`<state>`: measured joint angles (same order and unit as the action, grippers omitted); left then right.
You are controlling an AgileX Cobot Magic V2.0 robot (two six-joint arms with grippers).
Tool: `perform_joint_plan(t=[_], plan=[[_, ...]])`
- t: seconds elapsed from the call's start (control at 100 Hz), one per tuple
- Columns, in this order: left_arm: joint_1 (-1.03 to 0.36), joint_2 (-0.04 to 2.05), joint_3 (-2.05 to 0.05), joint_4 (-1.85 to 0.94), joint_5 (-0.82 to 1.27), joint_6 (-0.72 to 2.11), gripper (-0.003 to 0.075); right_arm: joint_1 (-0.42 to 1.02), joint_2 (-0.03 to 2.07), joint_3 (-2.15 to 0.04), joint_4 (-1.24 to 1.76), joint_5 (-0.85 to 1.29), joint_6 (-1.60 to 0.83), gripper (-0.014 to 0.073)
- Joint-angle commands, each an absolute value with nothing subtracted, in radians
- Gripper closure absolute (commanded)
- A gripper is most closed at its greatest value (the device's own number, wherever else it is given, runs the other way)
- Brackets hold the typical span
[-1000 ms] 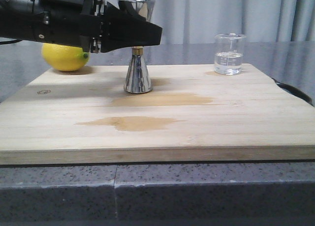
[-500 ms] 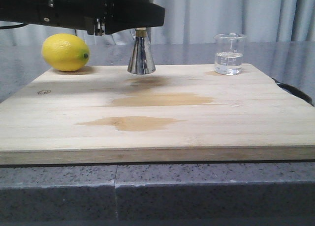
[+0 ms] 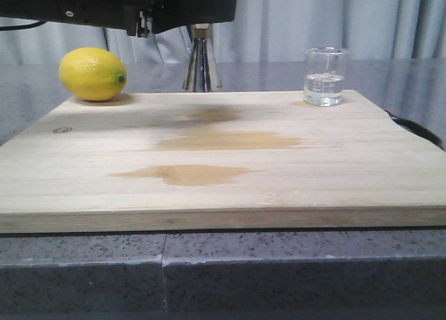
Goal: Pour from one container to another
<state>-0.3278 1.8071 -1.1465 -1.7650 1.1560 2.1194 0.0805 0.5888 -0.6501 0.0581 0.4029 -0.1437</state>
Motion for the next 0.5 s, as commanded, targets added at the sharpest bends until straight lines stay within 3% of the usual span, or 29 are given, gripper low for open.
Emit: perform_joint_plan(t=[0.0,0.23,0.49], plan=[[-0.339,1.768,-1.176,-1.849,1.256,2.107,0.0459,0.132,0.661,-0.727,0.064,0.355,-0.194,0.0031],[-0.339,1.768,-1.176,-1.849,1.256,2.107,0.0459,0.247,0.865,-0.851,0.080,0.386,-0.203,0.0031],[-0.339,1.768,-1.176,-1.849,1.256,2.107,0.0459,0.338,1.029,-0.768,0.103,0.042,-0.203,0.0031]])
